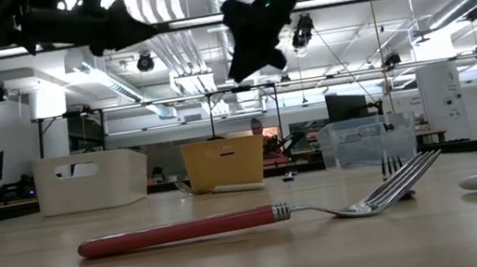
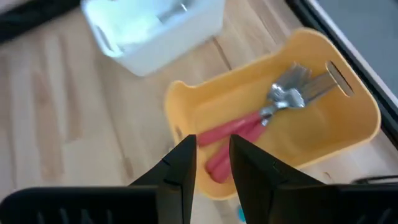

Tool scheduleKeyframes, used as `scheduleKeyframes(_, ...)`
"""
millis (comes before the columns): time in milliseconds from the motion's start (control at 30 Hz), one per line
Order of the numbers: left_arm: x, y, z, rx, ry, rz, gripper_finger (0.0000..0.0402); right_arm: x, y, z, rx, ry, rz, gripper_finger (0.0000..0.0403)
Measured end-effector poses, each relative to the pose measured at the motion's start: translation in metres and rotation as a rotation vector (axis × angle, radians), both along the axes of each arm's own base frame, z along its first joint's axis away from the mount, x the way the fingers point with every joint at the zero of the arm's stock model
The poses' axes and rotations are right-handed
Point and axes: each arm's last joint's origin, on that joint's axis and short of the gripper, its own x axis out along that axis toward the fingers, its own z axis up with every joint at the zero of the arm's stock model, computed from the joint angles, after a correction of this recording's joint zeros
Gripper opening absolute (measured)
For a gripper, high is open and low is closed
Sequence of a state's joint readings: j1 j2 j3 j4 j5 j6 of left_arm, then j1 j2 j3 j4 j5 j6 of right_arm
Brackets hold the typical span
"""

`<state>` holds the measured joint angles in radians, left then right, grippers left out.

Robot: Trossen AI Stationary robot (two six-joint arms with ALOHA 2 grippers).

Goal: Sort silverware by color (type)
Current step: Put the pink fork into the yellow bin

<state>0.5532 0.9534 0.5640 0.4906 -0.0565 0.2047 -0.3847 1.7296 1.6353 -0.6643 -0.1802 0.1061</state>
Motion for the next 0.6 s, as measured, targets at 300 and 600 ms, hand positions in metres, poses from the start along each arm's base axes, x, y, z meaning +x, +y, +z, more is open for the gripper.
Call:
scheduleKeyframes(300, 0.032, 0.003, -0.016, -0.429, -0.096, -0.249, 0.0116, -0.066, 0.039, -0.001, -0.138, -0.151, 0.031, 0.0085)
scheduleKeyframes(600, 0.09, 0.021, -0.043, -0.793, 0.188, -0.101, 0.0078, -0.116, 0.063, -0.018, -0.192, -0.206, 0.085, 0.008)
